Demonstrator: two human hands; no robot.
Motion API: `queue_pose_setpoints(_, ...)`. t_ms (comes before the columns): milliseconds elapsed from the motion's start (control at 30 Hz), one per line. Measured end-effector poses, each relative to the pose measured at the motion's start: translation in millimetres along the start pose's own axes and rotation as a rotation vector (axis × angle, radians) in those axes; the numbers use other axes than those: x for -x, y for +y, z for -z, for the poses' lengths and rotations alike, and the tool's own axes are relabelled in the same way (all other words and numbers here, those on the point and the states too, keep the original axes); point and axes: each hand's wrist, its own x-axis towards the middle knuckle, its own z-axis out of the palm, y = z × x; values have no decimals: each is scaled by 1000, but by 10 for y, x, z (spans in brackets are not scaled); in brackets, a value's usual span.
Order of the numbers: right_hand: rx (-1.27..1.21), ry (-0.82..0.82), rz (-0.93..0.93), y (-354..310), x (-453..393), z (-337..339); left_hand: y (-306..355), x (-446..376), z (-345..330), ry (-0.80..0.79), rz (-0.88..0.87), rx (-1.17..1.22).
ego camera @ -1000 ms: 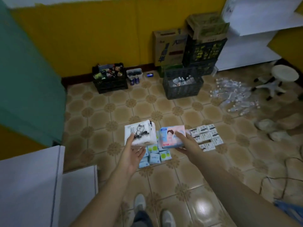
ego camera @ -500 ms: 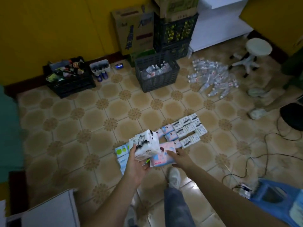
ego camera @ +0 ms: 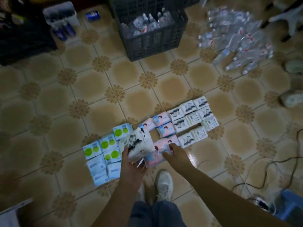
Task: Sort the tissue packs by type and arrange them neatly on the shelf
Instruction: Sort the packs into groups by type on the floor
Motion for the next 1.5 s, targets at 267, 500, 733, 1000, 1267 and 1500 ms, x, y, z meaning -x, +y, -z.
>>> queue_pose_setpoints(267, 83, 22, 18, 1113, -2270, -1401, -504, -2851, 276, 34, -44, -74)
queue_pose_setpoints(500, 75, -27, 112, 1561, -3114, -1917, -796, -3911, 362, -48, -145, -90)
queue_pose_setpoints(733, -128, 17, -3, 1242, -2374, -1269, -573, -3039, 337, 72, -159, -343)
queue_pose_setpoints(1000, -777, -84, -282, 801, -1160, 182, -630, -1374, -826, -7, 75, -621)
queue_pose_setpoints(1267, -937, 107, -334, 1298, -766, 1601, -1306, -626, -2099, -143, 200, -957)
queue_pose_setpoints(1500, -500, 225, -389, 2646, -1561, 2653, -2355, -1573, -2472, -114, -116, -1560)
